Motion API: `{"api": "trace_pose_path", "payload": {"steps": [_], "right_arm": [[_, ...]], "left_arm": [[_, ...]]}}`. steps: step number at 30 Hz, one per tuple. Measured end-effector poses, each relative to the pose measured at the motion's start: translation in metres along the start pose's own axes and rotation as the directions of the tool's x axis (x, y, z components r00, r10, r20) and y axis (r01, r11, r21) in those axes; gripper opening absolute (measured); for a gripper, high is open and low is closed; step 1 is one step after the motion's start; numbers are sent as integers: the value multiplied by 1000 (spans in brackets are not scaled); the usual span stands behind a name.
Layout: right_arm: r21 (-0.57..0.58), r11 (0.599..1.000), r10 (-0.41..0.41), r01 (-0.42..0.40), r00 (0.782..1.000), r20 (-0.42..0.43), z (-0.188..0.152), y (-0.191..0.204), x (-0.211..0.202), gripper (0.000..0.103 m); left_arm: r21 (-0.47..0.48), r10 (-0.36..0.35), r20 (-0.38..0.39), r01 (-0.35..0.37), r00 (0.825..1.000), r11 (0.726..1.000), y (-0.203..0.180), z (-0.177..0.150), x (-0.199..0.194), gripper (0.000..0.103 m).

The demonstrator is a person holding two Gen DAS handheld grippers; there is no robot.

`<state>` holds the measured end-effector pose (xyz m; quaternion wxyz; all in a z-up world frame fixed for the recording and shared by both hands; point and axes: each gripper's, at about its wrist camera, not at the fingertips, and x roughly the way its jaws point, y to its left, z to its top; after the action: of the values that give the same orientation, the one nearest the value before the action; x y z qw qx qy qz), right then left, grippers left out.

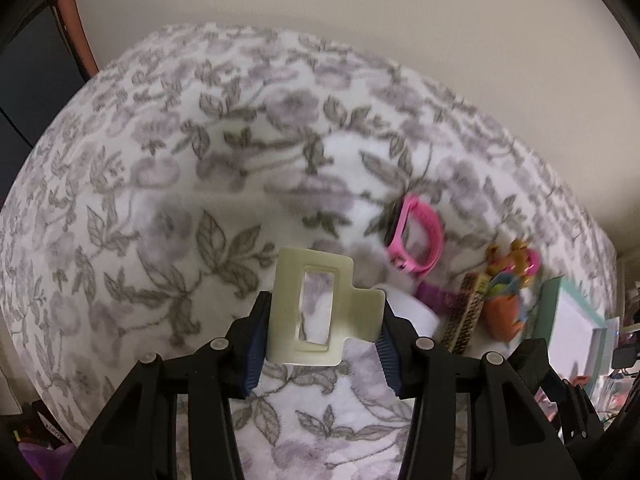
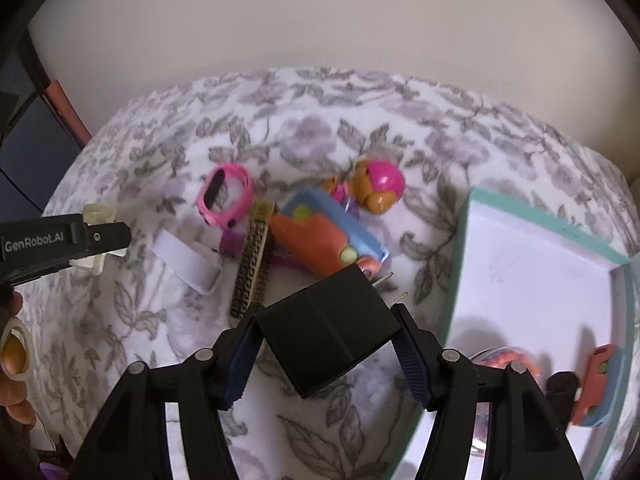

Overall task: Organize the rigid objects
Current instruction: 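Carry the hair clip and charger into the white tray and open both grippers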

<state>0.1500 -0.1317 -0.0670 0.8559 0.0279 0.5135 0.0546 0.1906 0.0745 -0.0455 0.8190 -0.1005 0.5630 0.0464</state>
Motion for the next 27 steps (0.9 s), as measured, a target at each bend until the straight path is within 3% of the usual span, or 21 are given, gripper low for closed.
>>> {"api": "trace_pose_path", "payload": {"steps": [12,20,27], "right_arm": [[50,999,-27,22,994,106,20,-26,-64,66],[125,991,-72,52,984,162,21,-67,-101,66],[214,974,-120,80,976,182,17,-111,-121,66]], "left_arm": [[44,-66,130,60,989,997,-25,10,-51,50],[127,-123,151,104,981,986,-65,1,-66,50],[235,-195,137,159,971,959,-116,-15,-70,50]]}}
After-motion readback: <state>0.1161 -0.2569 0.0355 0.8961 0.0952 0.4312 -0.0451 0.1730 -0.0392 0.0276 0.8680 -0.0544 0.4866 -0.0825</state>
